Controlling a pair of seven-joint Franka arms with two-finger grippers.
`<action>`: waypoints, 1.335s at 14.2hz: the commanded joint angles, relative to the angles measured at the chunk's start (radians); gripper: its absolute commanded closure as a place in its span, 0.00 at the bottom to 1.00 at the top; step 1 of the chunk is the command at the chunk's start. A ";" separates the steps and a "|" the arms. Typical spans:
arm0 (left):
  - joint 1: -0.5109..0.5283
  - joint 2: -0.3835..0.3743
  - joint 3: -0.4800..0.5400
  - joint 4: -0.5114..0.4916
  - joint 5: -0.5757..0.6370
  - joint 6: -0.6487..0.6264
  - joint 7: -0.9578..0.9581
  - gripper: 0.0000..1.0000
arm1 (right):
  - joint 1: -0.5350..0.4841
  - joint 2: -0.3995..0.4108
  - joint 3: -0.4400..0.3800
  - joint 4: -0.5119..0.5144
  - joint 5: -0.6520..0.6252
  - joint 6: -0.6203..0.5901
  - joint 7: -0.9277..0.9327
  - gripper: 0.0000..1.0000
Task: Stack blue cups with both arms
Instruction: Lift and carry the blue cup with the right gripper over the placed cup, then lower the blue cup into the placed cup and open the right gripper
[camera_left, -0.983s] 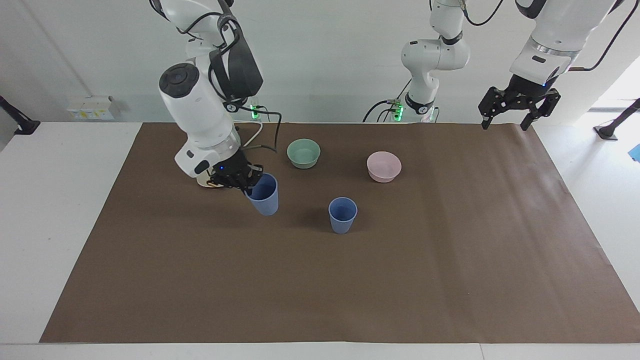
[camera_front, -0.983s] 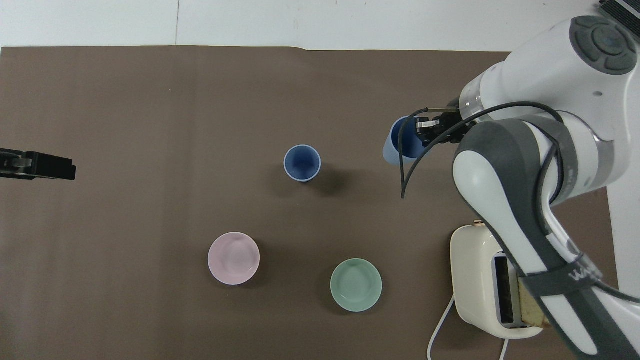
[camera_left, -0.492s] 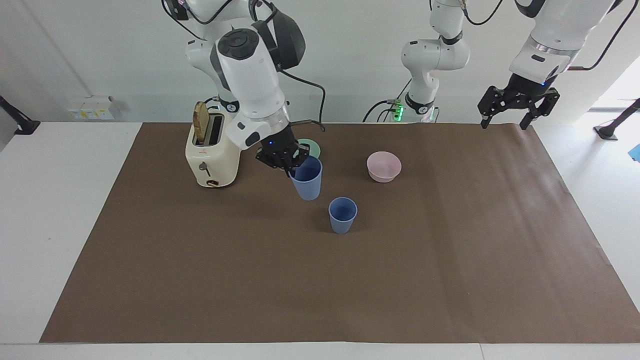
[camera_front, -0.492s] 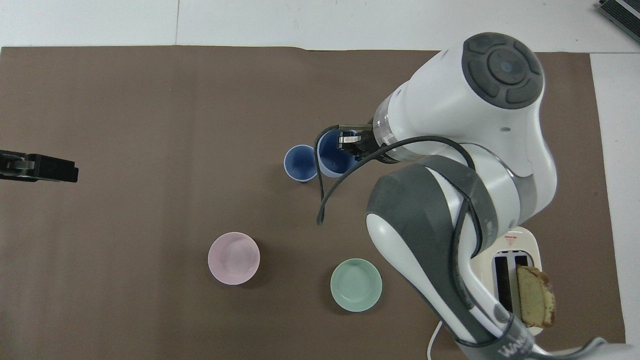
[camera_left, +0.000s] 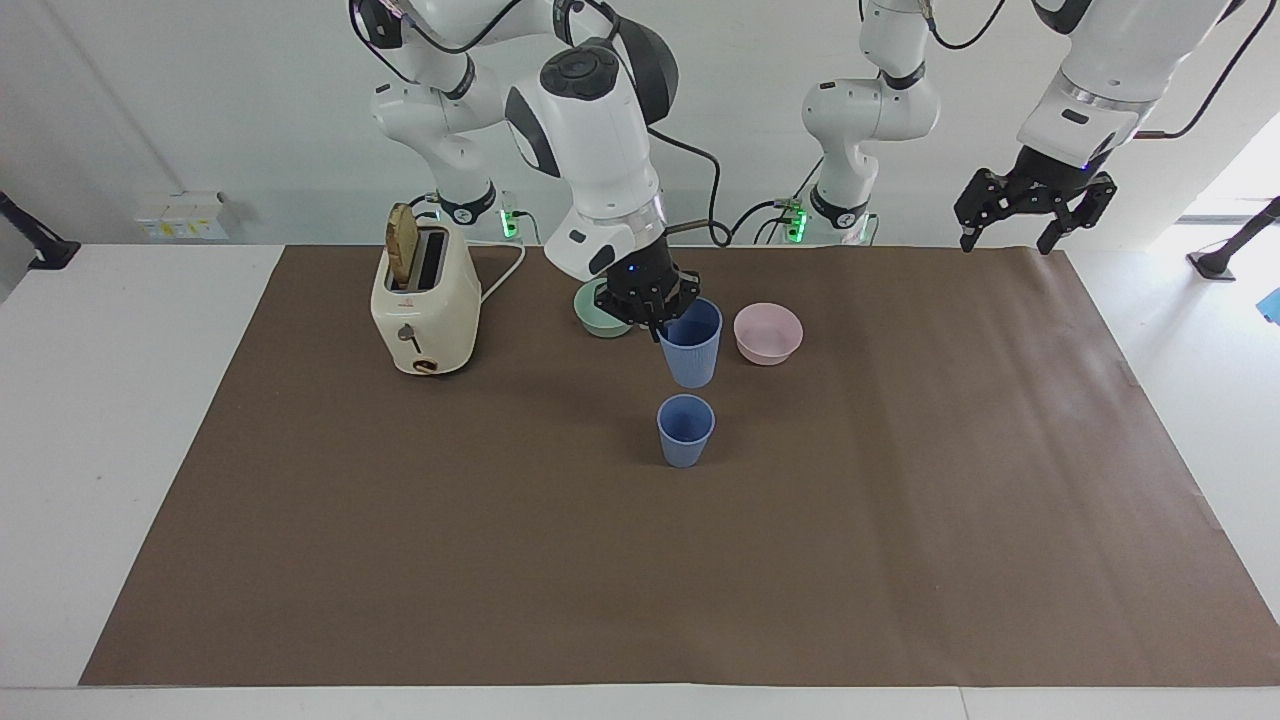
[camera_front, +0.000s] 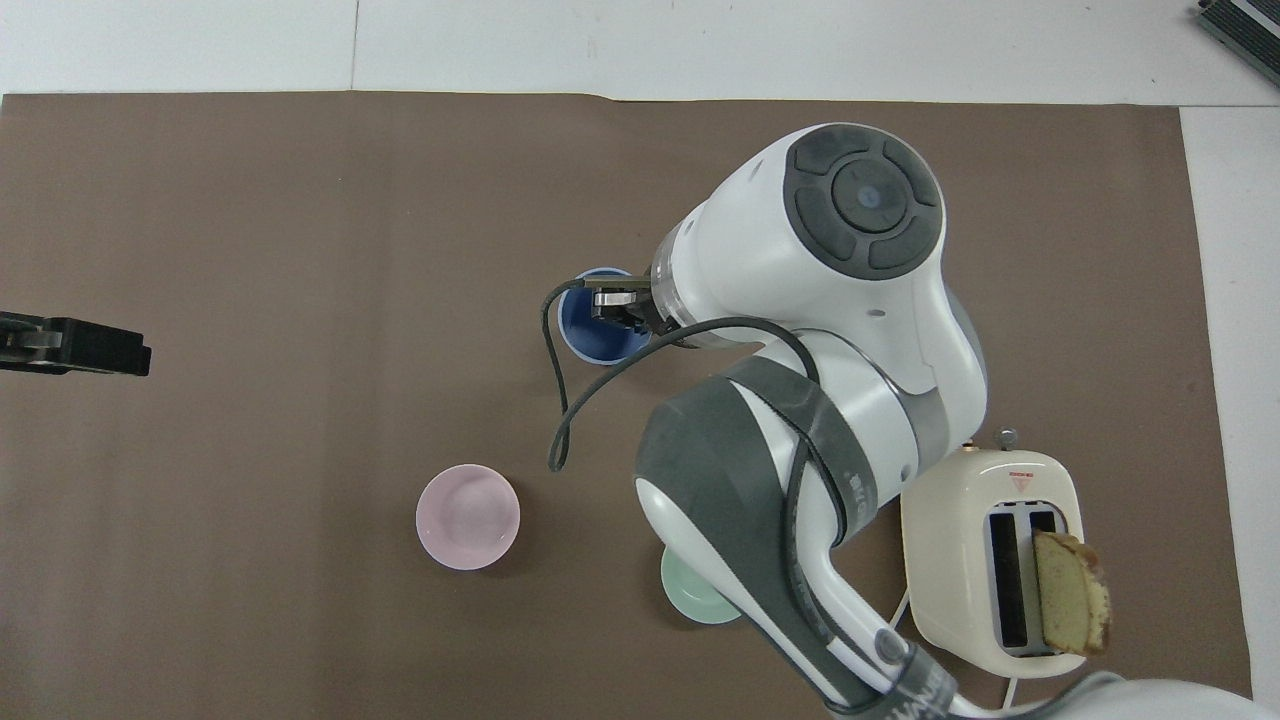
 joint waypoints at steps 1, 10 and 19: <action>0.011 -0.020 -0.003 -0.015 -0.014 -0.013 0.009 0.00 | -0.009 0.040 0.002 0.018 -0.001 0.065 0.025 1.00; 0.011 -0.020 -0.003 -0.015 -0.014 -0.013 0.010 0.00 | -0.024 0.067 -0.001 -0.016 -0.005 0.090 0.013 1.00; 0.011 -0.020 -0.003 -0.015 -0.014 -0.013 0.009 0.00 | -0.009 0.095 -0.001 -0.080 -0.025 0.138 0.016 1.00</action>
